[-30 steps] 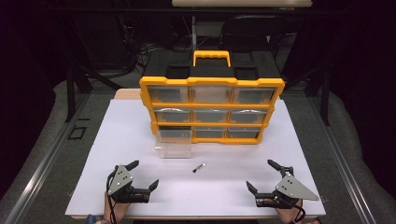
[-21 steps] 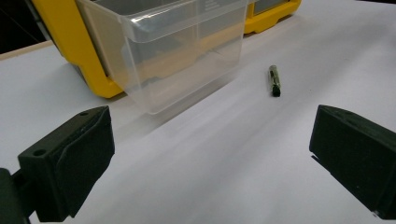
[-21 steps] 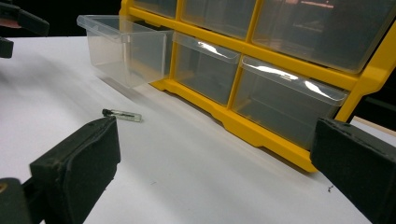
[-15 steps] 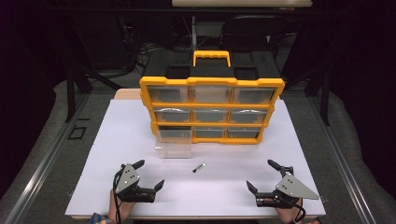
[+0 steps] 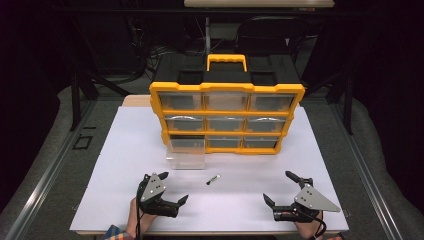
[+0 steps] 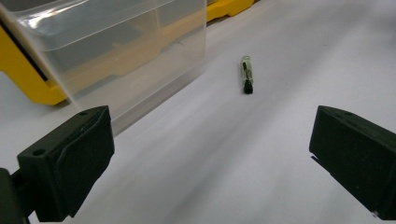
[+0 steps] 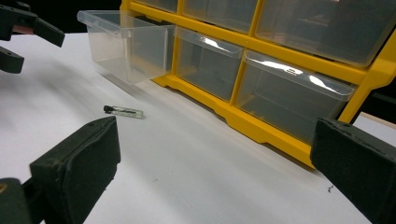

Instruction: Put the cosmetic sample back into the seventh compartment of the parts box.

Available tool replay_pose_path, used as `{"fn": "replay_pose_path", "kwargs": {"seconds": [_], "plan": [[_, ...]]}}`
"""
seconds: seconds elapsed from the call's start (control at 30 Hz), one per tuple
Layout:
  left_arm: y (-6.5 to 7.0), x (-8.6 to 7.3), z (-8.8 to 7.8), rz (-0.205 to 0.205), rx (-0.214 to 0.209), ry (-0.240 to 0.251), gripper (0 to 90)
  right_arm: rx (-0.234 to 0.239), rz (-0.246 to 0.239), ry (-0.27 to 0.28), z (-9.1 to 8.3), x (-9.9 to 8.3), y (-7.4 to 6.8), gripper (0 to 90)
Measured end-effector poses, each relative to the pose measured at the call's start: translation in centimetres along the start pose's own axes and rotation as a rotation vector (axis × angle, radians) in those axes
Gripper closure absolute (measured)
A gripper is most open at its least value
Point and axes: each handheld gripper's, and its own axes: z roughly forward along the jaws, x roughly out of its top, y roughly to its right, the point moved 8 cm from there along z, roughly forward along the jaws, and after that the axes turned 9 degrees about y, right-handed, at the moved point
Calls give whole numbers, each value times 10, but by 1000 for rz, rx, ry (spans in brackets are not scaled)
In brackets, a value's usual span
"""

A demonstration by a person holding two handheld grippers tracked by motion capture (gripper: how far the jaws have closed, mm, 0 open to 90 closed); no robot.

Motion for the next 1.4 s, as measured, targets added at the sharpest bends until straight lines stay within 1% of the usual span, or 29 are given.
{"fn": "replay_pose_path", "kwargs": {"seconds": [0.2,0.27,0.4,0.5,0.57,0.67,0.83,0.97,1.07,1.23,1.4], "plan": [[10,1,11,18,-20,-31,0,6,0,-4,1,-1,0,11],[13,2,14,30,-30,-39,0,8,7,-8,1,-2,-1,10],[18,3,22,33,-40,-57,0,9,6,-10,1,-2,-1,10],[20,3,28,28,-46,-72,0,10,-3,-13,2,-2,-2,11],[21,4,30,26,-50,-76,1,10,-1,-13,2,-3,-2,10],[23,5,35,29,-54,-86,5,14,0,-19,3,-4,-2,11],[27,6,38,39,-58,-96,16,13,-5,-20,3,-4,-3,11],[28,7,43,45,-54,-109,36,12,-2,-19,3,-4,-3,11],[30,8,46,58,-48,-116,42,12,-3,-24,3,-5,-2,11],[35,9,51,75,-56,-127,62,13,-4,-24,3,-4,-3,11],[38,11,56,88,-60,-136,88,12,-2,-28,3,-5,-3,14]]}}
